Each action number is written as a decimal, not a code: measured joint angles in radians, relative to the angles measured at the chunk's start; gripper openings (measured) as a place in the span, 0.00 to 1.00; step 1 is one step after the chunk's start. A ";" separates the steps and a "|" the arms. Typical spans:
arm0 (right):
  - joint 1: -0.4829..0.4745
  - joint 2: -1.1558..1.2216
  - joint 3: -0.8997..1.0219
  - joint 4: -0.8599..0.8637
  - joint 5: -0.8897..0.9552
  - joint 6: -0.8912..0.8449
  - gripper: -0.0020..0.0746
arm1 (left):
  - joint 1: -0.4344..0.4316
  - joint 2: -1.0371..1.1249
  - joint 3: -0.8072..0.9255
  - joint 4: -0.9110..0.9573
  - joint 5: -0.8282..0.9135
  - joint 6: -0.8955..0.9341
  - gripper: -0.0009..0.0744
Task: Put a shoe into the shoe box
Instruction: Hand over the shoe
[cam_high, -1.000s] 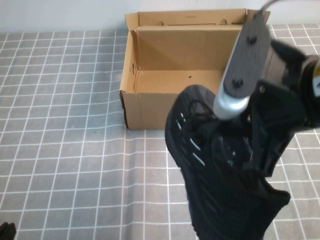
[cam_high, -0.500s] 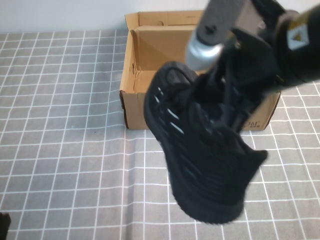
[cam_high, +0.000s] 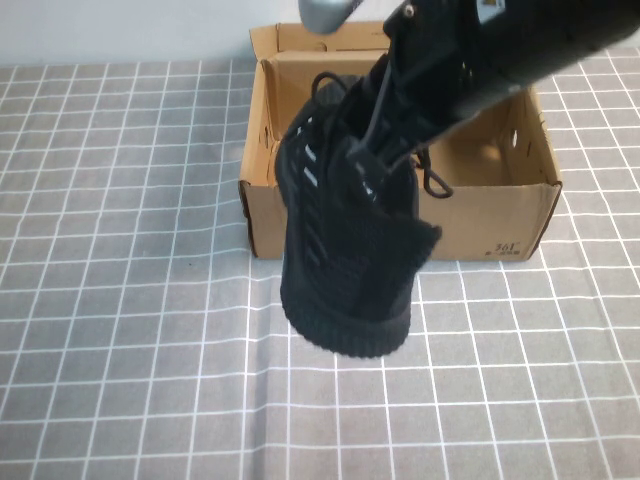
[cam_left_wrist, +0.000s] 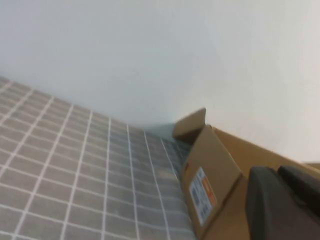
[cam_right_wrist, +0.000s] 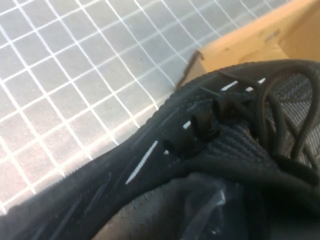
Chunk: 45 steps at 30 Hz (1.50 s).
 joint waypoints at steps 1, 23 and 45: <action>-0.008 0.014 -0.021 0.000 0.018 0.010 0.03 | 0.000 0.013 -0.028 0.002 0.041 -0.003 0.01; -0.103 0.197 -0.264 0.002 0.197 0.140 0.03 | -0.070 0.959 -0.757 -0.630 0.562 0.998 0.01; -0.194 0.298 -0.324 0.039 0.220 0.164 0.03 | -0.479 1.253 -0.994 -0.761 0.425 1.442 0.81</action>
